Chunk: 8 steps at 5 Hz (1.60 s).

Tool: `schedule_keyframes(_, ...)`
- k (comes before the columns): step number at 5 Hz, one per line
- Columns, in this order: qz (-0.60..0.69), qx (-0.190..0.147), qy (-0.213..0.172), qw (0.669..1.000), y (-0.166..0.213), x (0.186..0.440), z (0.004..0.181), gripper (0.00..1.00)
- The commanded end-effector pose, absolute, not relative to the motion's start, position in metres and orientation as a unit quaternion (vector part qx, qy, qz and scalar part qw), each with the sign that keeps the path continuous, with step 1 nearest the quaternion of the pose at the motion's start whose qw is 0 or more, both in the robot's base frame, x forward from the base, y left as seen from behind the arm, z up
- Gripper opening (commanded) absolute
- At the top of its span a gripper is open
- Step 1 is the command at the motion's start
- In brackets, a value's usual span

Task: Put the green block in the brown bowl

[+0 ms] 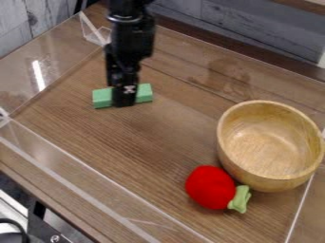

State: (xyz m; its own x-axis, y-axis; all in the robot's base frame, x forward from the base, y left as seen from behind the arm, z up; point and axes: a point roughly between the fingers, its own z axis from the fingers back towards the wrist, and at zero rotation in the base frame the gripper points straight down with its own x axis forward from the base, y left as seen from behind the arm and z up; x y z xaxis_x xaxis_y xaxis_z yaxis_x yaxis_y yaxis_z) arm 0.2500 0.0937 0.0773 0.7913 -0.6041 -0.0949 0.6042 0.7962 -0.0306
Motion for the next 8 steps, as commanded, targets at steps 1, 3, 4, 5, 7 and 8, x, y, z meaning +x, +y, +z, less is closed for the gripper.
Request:
schedule_keyframes(1, -0.294, 0.006, 0.014, 0.956, 0.105, 0.258, 0.088, 1.0)
schedule_keyframes(3, -0.324, 0.0, 0.017, 0.946, 0.115, 0.273, 0.068, 1.0)
schedule_keyframes(4, -0.333, -0.006, 0.012, 0.943, 0.125, 0.278, 0.056, 1.0)
schedule_keyframes(5, -0.343, -0.016, 0.008, 0.939, 0.13, 0.28, 0.047, 1.0)
schedule_keyframes(7, -0.327, -0.052, -0.002, 0.943, 0.137, 0.277, 0.04, 1.0)
schedule_keyframes(8, -0.31, -0.061, -0.005, 0.949, 0.139, 0.272, 0.031, 1.0)
